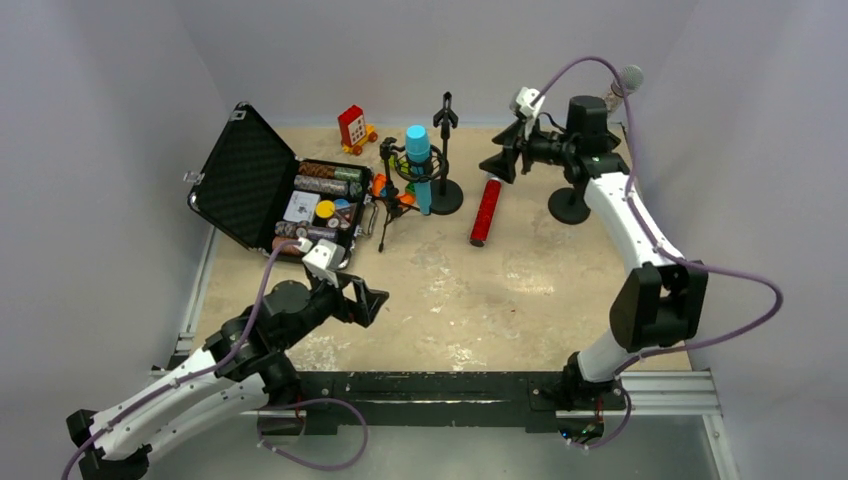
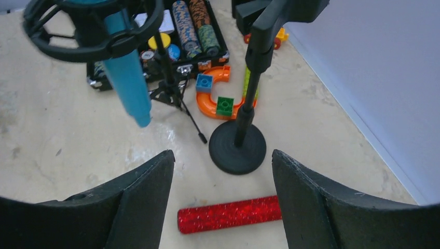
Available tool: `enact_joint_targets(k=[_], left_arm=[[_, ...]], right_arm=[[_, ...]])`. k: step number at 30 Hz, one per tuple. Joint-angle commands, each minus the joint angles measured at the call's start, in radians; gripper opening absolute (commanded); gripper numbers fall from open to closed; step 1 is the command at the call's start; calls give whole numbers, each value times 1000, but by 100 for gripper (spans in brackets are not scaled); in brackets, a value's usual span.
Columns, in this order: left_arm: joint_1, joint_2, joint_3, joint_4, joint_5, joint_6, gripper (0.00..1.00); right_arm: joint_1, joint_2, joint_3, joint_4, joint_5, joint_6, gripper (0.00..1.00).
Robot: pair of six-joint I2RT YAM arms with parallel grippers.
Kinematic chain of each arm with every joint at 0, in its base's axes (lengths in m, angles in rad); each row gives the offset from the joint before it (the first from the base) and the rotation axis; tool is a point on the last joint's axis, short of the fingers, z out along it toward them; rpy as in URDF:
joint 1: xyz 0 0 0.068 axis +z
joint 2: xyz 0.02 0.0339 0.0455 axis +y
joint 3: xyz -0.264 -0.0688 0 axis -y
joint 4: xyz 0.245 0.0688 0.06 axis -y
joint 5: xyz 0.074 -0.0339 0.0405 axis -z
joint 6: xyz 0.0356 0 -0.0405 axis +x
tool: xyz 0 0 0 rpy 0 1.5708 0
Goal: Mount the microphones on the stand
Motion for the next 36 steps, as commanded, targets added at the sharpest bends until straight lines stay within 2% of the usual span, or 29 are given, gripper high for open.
enact_joint_targets(k=[1, 6, 10, 18, 22, 27, 31, 36], left_arm=[[4, 44, 78, 32, -44, 14, 99], [4, 78, 98, 36, -49, 28, 99], [4, 80, 99, 34, -49, 28, 99], [4, 54, 97, 14, -59, 29, 99], [4, 60, 97, 18, -60, 32, 99], [4, 69, 108, 21, -51, 38, 99], [4, 72, 108, 21, -49, 44, 99], [4, 76, 106, 29, -42, 46, 99]], right_arm=[[72, 67, 14, 398, 129, 255, 73], [127, 172, -17, 697, 188, 367, 74], [138, 261, -12, 846, 157, 458, 74], [158, 367, 23, 944, 136, 457, 73], [178, 400, 67, 925, 124, 389, 72], [182, 432, 142, 912, 103, 383, 68], [182, 430, 146, 904, 84, 374, 59], [182, 425, 146, 881, 30, 350, 26]])
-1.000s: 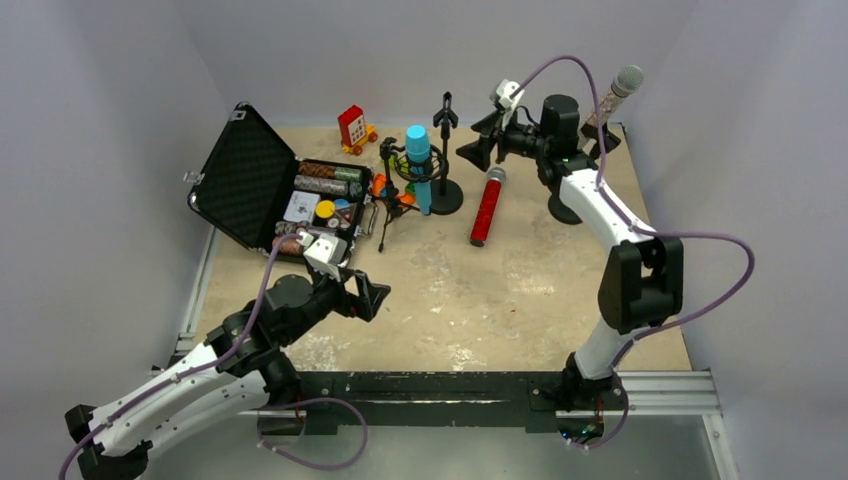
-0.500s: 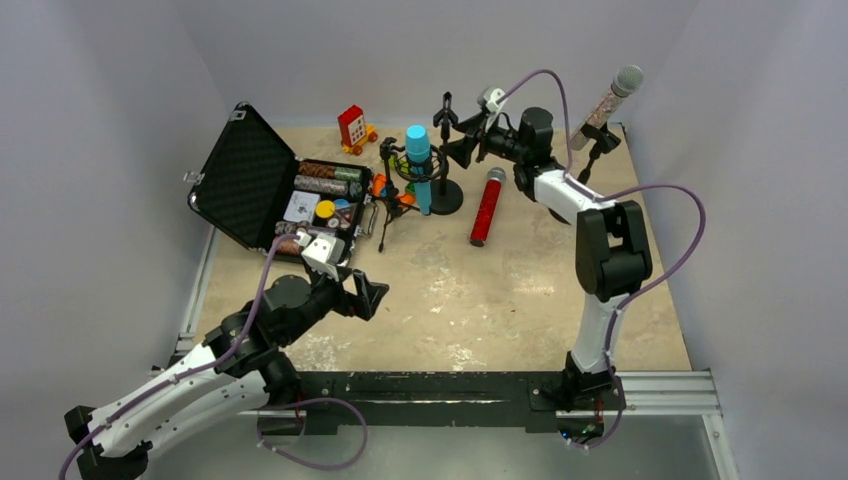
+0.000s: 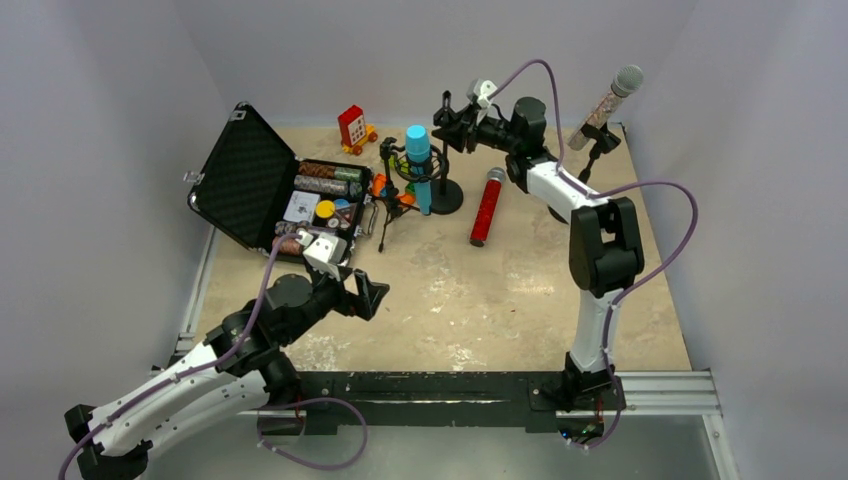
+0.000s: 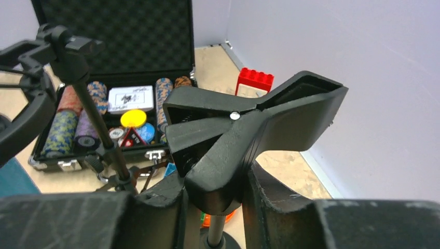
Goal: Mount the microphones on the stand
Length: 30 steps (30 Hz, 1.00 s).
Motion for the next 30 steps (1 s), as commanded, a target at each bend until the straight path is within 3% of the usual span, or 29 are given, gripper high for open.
enact_joint_targets(k=[1, 4, 8, 17, 20, 24, 27, 30], left_arm=[[4, 3, 42, 28, 4, 24, 99], [4, -3, 40, 30, 15, 26, 99], [4, -7, 36, 52, 67, 49, 99], [4, 10, 58, 100, 190, 95, 99], [4, 3, 69, 86, 218, 92, 99], [4, -16, 59, 94, 259, 61, 99], [4, -30, 36, 131, 279, 31, 99], [4, -24, 13, 178, 320, 13, 99]], right_arm=[[1, -34, 27, 19, -64, -39, 20], [-5, -73, -15, 36, -76, -68, 8], [-54, -140, -6, -2, -88, -50, 1], [-106, -372, -13, -221, -137, 36, 0], [-108, -495, -102, -292, -100, 36, 0], [-108, -685, -215, -530, -27, -22, 0], [-108, -810, -386, -652, -20, -85, 0], [-81, -924, -571, -662, -22, -111, 0]])
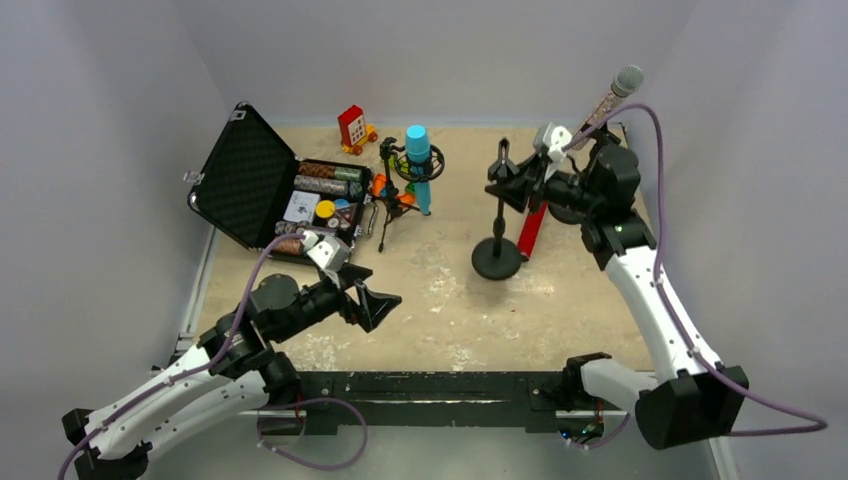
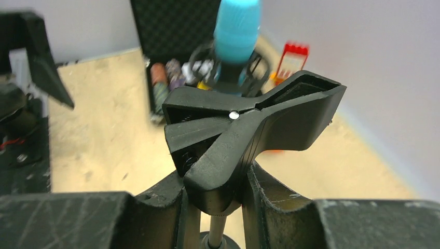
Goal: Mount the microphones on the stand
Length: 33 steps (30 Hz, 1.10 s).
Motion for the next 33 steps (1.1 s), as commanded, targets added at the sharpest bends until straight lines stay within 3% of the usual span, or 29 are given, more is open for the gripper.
enact_joint_targets(k=[1, 7, 13, 15, 20, 24, 28, 33], left_arm=[[4, 8, -14, 110, 87, -43, 99], [4, 101, 17, 126, 156, -86, 98], [3, 135, 24, 157, 163, -113, 97], [3, 157, 30, 172, 170, -114, 97], [0, 246, 73, 203, 205, -103, 96], [-5, 334, 151, 221, 221, -43, 96], [-11, 399, 268, 214, 241, 20, 96], [-35, 462, 310, 276, 237, 45, 93]], right_arm=[[51, -124, -231, -116, 51, -67, 0], [247, -199, -400, 19, 158, -14, 0], [269, -227, -437, 0, 105, -54, 6], [269, -258, -461, -18, 92, -81, 12], [255, -312, -471, -173, 88, -135, 49], [226, -344, -437, -326, 37, -236, 67], [166, -382, -399, -461, 52, -309, 78], [-30, -406, -340, -702, -105, -541, 81]])
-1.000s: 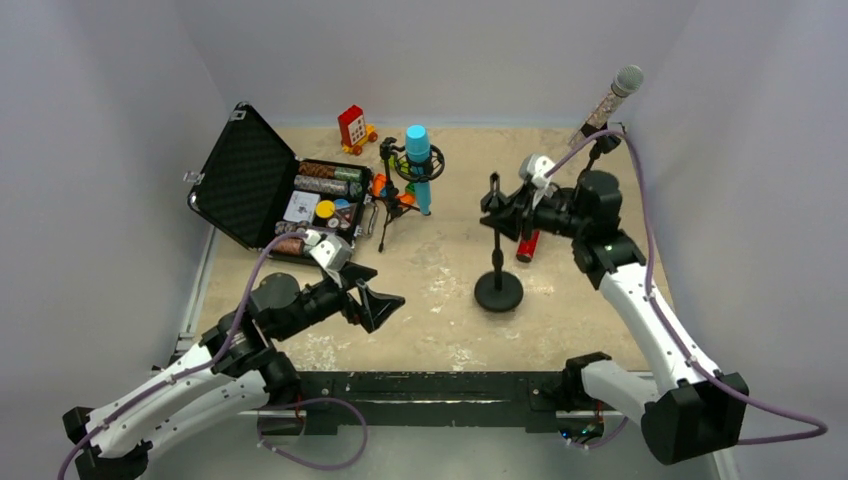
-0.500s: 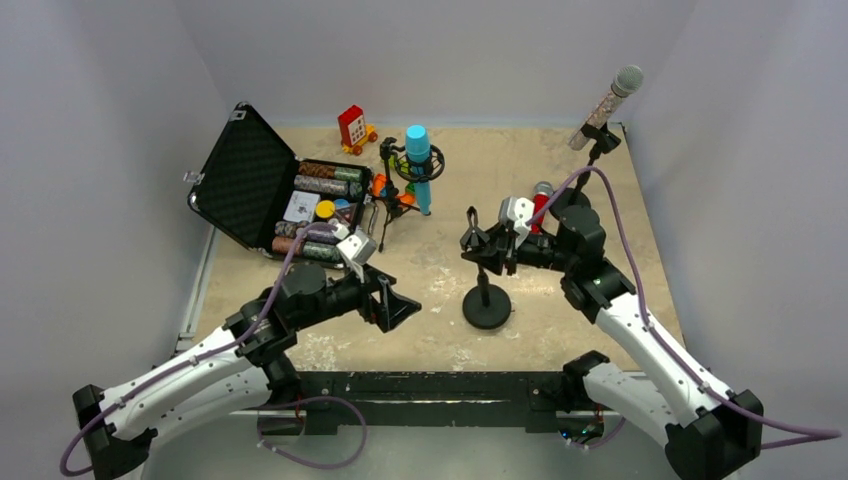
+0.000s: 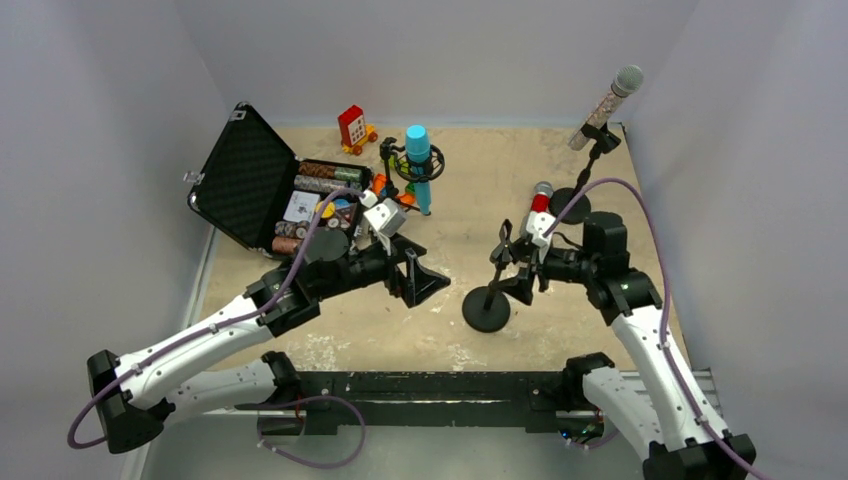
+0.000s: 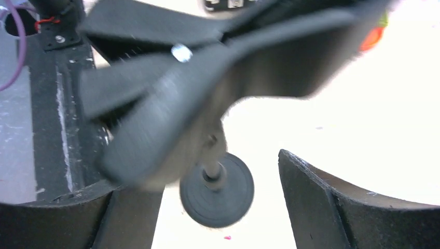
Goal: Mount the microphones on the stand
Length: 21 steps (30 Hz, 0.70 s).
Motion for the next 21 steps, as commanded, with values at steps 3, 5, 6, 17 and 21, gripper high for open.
enact_joint_targets(k=[3, 5, 6, 17, 21], left_arm=[[-51, 93, 98, 93, 39, 107, 92], [-69, 133, 130, 79, 45, 146, 92], [-76, 148, 135, 79, 41, 166, 92], [-121, 528, -32, 836, -1, 384, 86], [-151, 653, -3, 967, -57, 358, 84]], right_arm=[[-148, -42, 70, -251, -181, -256, 81], [-157, -44, 79, -288, -201, -290, 82], [-165, -44, 89, -309, -198, -308, 82], [-493, -107, 41, -178, -197, -120, 82], [-495, -97, 38, -177, -207, -110, 82]])
